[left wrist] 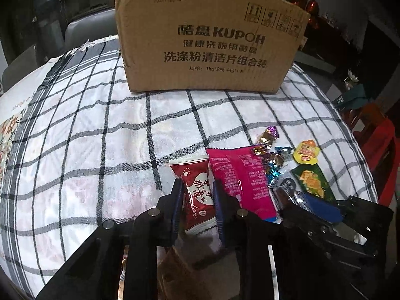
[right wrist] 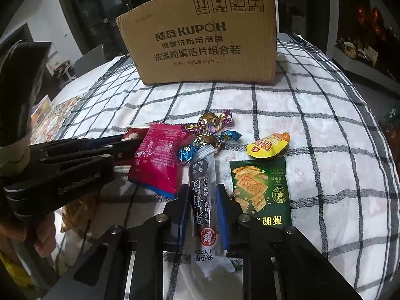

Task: Organize snacks
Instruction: 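Grasp the red-and-white candy packet with the left tool while the right tool grasps the white stick packet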

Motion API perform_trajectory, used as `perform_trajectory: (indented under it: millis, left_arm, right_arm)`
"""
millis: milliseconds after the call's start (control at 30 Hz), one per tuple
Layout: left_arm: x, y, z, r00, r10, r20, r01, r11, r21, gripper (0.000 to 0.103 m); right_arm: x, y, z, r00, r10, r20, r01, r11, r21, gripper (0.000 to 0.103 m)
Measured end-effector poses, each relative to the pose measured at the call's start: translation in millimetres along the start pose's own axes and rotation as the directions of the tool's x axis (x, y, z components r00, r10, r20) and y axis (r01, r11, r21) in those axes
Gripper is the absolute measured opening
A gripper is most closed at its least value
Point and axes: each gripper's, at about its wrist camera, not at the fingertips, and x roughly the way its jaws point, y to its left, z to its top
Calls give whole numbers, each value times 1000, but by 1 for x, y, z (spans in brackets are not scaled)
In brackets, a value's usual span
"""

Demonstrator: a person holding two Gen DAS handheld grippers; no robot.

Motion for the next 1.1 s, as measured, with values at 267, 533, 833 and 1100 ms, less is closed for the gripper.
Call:
perform_trajectory:
  millis: [267,533,833,1100]
  left_arm:
    - [-26,-5,-6,999,0,43,-2,1000,25,24]
    - [-51,-12,-9,996,-24,84,21,999,36,24]
    - [-86,-23,-4,986,-51,156,43,998,56,24]
    - [-112,-25,14,973,-62,220,45,996,81,24]
  right_arm:
    - [-13,-1,-1,1000,13,23,-14,1000,22,21]
    - [-39,1,3,997,31,71,-33,999,35,21]
    - [-74,6,13,987,67,146,-72,997,27,21]
    - [-99,11,39,972,82,220,-85,996,2,21]
